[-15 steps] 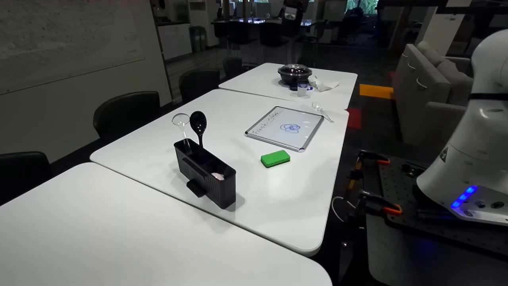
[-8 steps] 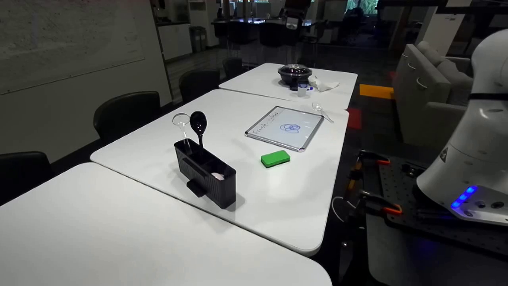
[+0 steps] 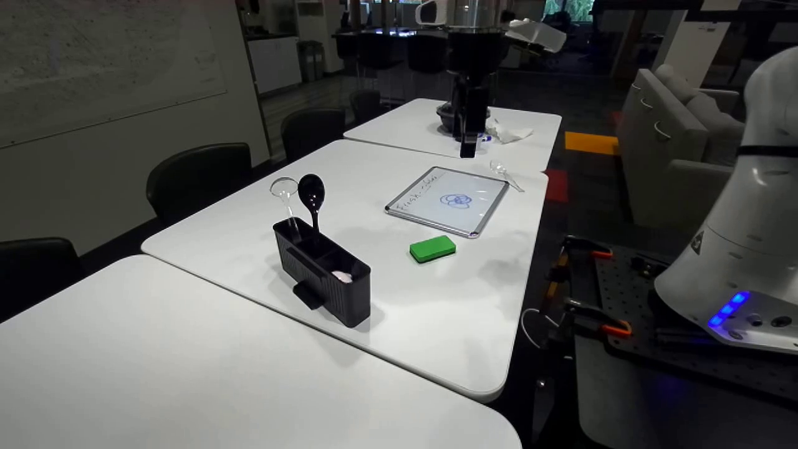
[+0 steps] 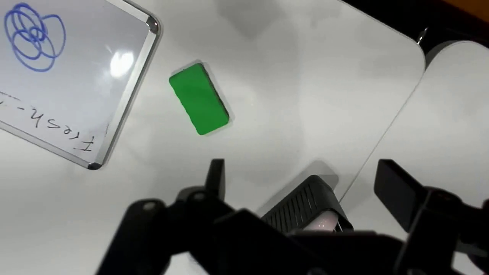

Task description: Use the green board eraser to erase the writing on the white board

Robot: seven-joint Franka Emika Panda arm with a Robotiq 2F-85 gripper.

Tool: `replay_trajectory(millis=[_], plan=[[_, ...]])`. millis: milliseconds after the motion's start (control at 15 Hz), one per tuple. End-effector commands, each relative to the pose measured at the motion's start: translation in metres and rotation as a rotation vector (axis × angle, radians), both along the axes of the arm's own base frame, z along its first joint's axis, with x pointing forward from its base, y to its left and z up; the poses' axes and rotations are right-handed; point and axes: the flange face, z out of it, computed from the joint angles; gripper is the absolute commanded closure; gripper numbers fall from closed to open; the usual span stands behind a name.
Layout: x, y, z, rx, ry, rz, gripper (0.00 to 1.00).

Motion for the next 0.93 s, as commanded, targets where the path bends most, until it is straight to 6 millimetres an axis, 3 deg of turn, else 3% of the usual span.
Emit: replay_trajectory(millis=[0,67,200,467,867], plan=[[0.008,-0.041,-0.037,-0.035,-0.013,-0.011,0.00],[0.003,-0.028,-0.026,-0.022,-0.005,-0.005,0.00],[0.004,-0.035,-0.036,-0.024,0.011,-0.018,0.00],[0.005,-0.030,-0.032,-0.025,0.002,-0.007,0.00],[0.016,-0.066,-0.095,-0.122,-0.093,0.292,0.00]])
